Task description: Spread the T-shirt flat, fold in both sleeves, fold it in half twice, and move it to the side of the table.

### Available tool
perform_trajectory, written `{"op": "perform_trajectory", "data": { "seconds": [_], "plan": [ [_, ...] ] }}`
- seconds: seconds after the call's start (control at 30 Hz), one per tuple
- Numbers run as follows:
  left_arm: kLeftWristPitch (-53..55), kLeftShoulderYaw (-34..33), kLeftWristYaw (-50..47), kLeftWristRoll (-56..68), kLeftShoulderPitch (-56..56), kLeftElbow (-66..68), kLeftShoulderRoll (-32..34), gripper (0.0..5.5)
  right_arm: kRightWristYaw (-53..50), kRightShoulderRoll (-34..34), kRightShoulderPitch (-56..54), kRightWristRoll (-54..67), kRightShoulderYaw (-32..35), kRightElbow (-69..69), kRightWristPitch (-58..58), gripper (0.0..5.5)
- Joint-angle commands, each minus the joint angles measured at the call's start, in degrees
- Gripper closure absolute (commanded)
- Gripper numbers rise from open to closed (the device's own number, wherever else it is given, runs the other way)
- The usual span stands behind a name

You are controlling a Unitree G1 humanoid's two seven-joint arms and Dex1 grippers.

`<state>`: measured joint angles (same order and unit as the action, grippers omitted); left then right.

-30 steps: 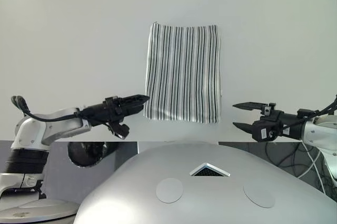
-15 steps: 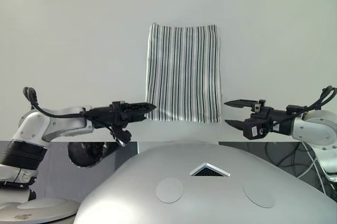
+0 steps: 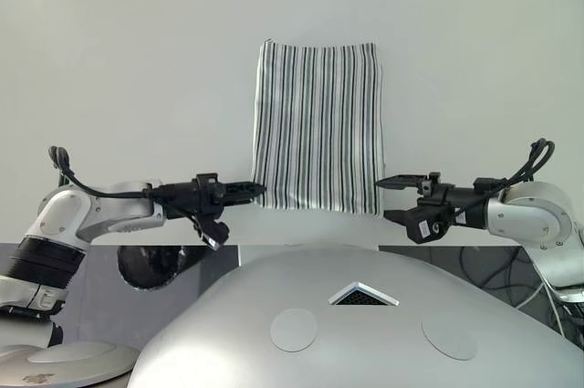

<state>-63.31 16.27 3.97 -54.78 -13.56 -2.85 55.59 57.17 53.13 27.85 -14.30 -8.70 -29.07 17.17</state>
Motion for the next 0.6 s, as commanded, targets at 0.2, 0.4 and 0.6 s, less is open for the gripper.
{"op": "perform_trajectory", "data": {
  "seconds": [0.2, 0.4, 0.6],
  "plan": [
    [1.57, 2.61, -0.85, -5.38, -0.65, 2.70, 0.55, 5.38, -0.34, 4.57, 1.04, -1.47, 2.11, 2.48, 0.38, 2.59],
    [1.52, 3.03, -0.01, -3.98, 0.00, 1.48, 1.00, 5.38, -1.74, 1.00, -4.45, -4.24, -3.45, 3.26, 0.45, 2.59],
    [1.73, 3.25, 1.71, -2.17, 0.35, 0.20, 1.34, 5.39, -1.83, -0.38, -7.93, -5.84, -7.97, 3.30, 0.12, 2.59]
  ]
}}
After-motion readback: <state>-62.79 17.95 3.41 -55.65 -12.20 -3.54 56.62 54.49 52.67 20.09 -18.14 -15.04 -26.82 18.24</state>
